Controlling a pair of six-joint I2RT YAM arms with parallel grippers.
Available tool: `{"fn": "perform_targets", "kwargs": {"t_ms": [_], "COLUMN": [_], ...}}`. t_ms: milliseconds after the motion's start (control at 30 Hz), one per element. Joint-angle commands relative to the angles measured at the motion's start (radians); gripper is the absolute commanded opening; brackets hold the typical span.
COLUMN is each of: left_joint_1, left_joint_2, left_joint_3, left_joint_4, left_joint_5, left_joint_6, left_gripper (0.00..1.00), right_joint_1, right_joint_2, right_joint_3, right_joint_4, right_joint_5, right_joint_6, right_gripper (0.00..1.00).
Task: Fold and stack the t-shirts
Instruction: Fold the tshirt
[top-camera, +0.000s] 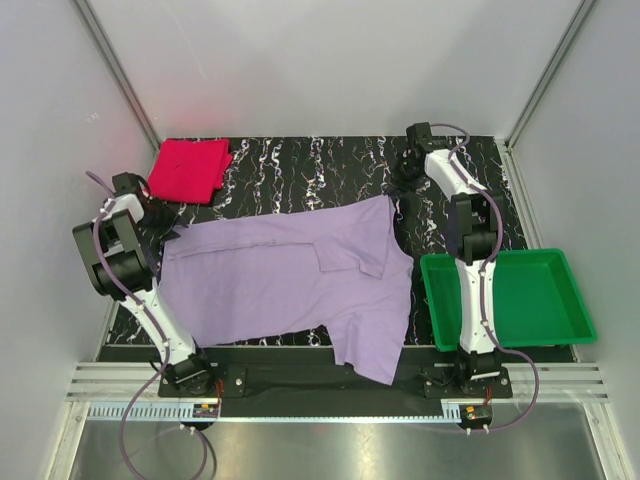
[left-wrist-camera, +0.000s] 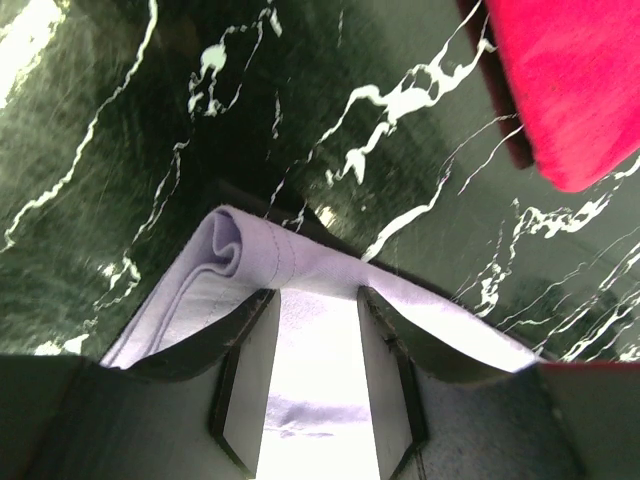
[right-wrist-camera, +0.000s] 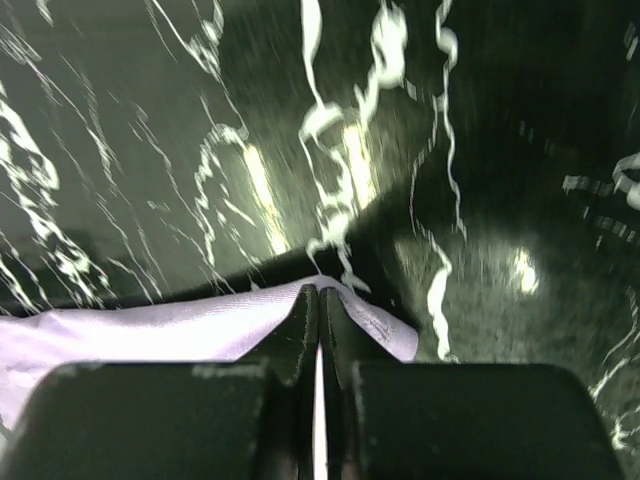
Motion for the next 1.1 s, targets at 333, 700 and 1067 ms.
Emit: {"fn": "perform_targets", "kwargs": {"t_ms": [333,700,1067], "left_joint_1": [-0.002,-0.095,-0.197], "left_joint_2": [0.043,-0.281,-0.876], "left_joint_3": [0.097,0.021,-0.523], "left_joint_4": [0.046,-0.145,-0.304], "left_joint_5": [0.029,-0.247,-0.544], "left_joint_6": [-0.032,-0.015,-0.299], "left_gripper": [0.45,0.74,0.65], "right_joint_1": [-0.060,-0.063,0.051], "right_joint_2": [0.137,0.075,-0.451], "right_joint_3": [0.285,0.479,-0.075], "right_joint_4": [0.037,-0.259,-0.308], "right_joint_5": [0.012,0.086,0.043], "right_joint_6": [-0.008,-0.040,-0.014], "right_gripper": [0.04,0.70,0.70]}}
